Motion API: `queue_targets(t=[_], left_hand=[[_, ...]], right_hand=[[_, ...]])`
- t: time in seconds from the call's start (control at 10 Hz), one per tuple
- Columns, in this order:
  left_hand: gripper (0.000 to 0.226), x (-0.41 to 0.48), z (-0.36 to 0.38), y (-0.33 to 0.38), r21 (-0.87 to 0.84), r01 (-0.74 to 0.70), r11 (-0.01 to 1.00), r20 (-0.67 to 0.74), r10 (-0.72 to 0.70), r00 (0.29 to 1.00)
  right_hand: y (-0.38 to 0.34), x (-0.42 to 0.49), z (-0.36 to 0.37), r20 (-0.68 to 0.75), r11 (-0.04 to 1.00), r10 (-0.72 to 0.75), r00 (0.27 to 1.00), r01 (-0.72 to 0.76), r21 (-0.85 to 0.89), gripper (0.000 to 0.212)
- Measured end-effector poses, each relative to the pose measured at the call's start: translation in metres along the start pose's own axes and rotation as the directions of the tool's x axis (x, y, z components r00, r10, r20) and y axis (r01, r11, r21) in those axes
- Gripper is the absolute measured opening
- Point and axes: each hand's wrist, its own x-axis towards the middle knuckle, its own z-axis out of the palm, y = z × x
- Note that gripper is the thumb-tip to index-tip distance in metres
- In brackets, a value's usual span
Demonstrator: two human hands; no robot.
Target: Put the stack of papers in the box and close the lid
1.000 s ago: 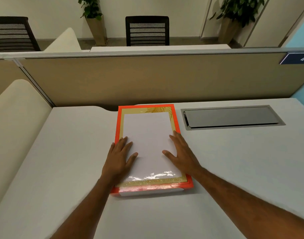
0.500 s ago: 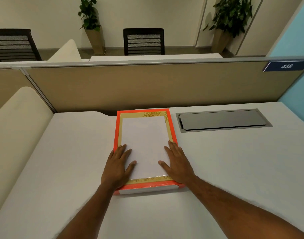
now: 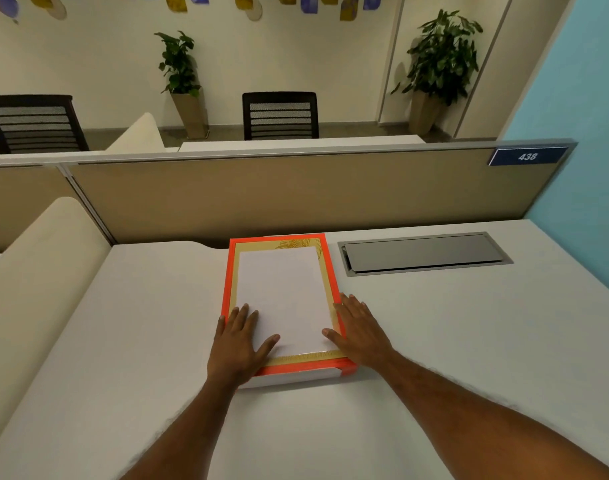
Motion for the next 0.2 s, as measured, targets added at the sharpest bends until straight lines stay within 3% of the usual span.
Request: queue_targets(t=[0.2], left_hand=[[0.099,-0.018,-0.008,0.038,-0.005,-0.048,0.999,-0.008,0.048,0.999]], right_hand=[[0.033,-0.040,-0.014,-0.075,0.998,0.035,0.997,-0.039,-0.058,0.076]])
